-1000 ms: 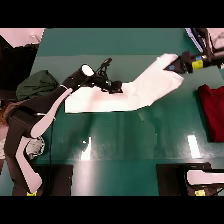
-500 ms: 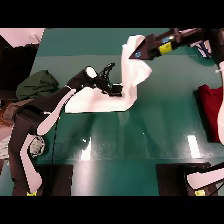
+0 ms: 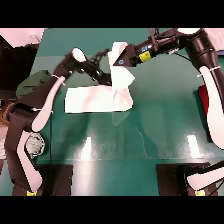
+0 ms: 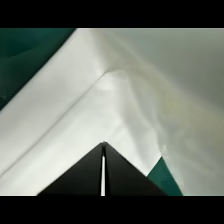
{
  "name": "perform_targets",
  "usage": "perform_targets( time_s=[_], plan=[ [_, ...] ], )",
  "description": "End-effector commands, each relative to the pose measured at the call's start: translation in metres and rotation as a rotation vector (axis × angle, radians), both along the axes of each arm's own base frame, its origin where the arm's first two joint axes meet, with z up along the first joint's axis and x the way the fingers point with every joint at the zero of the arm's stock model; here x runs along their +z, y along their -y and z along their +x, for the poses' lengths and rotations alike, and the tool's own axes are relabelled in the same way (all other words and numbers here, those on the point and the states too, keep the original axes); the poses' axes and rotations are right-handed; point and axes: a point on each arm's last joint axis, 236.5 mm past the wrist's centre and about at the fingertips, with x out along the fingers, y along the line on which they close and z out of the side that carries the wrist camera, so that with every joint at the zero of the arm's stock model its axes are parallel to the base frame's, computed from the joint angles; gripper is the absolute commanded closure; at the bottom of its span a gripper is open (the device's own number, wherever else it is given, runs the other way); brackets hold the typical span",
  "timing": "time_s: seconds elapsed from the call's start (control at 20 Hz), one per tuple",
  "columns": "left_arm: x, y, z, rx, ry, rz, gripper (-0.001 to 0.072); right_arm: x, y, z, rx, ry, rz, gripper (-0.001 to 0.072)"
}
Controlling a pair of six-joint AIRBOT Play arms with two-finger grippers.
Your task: Fold the shirts.
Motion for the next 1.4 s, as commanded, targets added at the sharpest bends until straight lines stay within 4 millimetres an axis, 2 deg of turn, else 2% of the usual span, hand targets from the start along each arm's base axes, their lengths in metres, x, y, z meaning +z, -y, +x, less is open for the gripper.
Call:
perform_targets(
  time_s=[0.0,0.15,0.25,0.35,0.5,0.6,0.65,0.7,0.8,0.85,0.9,1.0,1.1,1.2,1.35],
  plan=[
    [0.038,-0.067,0.012,0.044,0.015,0.039,0.0683,-0.007,-0.018,0.001,0.01,0.012,0.009,0.0698],
    [0.077,-0.125,0.018,0.13,0.057,0.042,0.0683,-0.027,-0.042,0.005,0.023,0.018,0.014,0.0698],
    [0.106,-0.157,0.019,0.183,0.099,0.04,0.0683,-0.044,-0.064,0.011,0.017,0.028,0.023,0.0698],
    [0.132,-0.18,0.016,0.226,0.145,0.039,0.0683,-0.066,-0.087,0.014,0.025,0.043,0.022,0.0698],
    [0.164,-0.199,0.01,0.267,0.207,0.037,0.0682,-0.104,-0.131,0.017,0.026,0.087,0.03,0.0697],
    [0.173,-0.202,0.006,0.272,0.224,0.036,0.0682,-0.127,-0.164,0.013,0.055,0.164,0.028,0.0695],
    [0.175,-0.201,0.005,0.272,0.229,0.033,0.0682,-0.131,-0.183,0.011,0.074,0.201,0.041,0.0692],
    [0.177,-0.198,0.004,0.267,0.228,0.027,0.0682,-0.128,-0.2,0.008,0.09,0.246,0.058,0.0651],
    [0.176,-0.198,0.002,0.275,0.212,0.021,0.0682,-0.115,-0.219,0.008,0.072,0.308,0.092,0.0194],
    [0.176,-0.198,0.002,0.275,0.21,0.022,0.0682,-0.11,-0.218,0.004,0.075,0.31,0.093,0.0125],
    [0.175,-0.197,0.0,0.271,0.205,0.023,0.0682,-0.107,-0.208,0.001,0.073,0.304,0.079,0.0127],
    [0.173,-0.197,-0.004,0.257,0.187,0.029,0.0682,-0.106,-0.169,-0.002,0.081,0.26,0.014,0.0136],
    [0.171,-0.197,-0.008,0.249,0.173,0.032,0.0682,-0.122,-0.111,0.001,0.078,0.192,-0.106,0.014],
    [0.164,-0.196,-0.01,0.247,0.151,0.033,0.0682,-0.148,-0.042,0.012,0.012,0.094,-0.229,0.014],
    [0.147,-0.196,-0.01,0.253,0.114,0.031,0.0682,-0.182,0.047,0.025,-0.165,-0.117,-0.266,0.0132]
  ],
)
